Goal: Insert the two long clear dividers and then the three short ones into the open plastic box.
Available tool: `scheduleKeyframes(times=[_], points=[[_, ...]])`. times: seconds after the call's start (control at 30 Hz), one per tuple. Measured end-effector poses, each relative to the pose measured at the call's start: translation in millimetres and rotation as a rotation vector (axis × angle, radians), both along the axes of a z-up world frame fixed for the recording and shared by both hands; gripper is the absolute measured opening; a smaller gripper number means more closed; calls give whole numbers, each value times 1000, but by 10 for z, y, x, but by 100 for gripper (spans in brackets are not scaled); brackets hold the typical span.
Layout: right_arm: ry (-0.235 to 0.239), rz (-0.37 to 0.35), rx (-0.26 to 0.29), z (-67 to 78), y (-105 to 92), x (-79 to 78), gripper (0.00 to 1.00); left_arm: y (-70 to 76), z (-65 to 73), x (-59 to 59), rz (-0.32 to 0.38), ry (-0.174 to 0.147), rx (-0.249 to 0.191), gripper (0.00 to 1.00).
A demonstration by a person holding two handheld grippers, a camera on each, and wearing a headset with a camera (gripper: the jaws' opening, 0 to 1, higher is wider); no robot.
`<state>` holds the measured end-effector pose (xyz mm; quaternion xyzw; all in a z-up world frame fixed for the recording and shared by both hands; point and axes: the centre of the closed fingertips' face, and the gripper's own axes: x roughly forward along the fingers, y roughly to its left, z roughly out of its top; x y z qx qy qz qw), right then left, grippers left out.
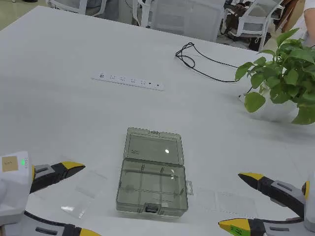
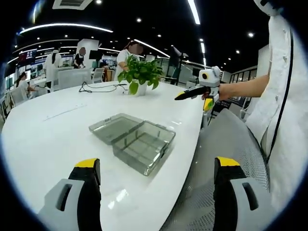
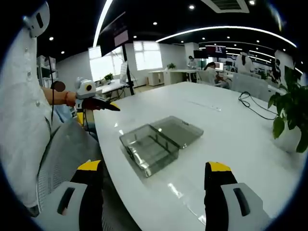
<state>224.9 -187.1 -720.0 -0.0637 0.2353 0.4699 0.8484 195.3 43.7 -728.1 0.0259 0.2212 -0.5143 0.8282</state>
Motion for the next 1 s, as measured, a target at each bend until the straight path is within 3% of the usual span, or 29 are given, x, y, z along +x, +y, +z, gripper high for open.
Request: scheduleKeyframes(times=[1.0], points=[[-2, 0, 6, -7, -6, 29, 87, -16, 7, 15, -4, 2, 1, 100]])
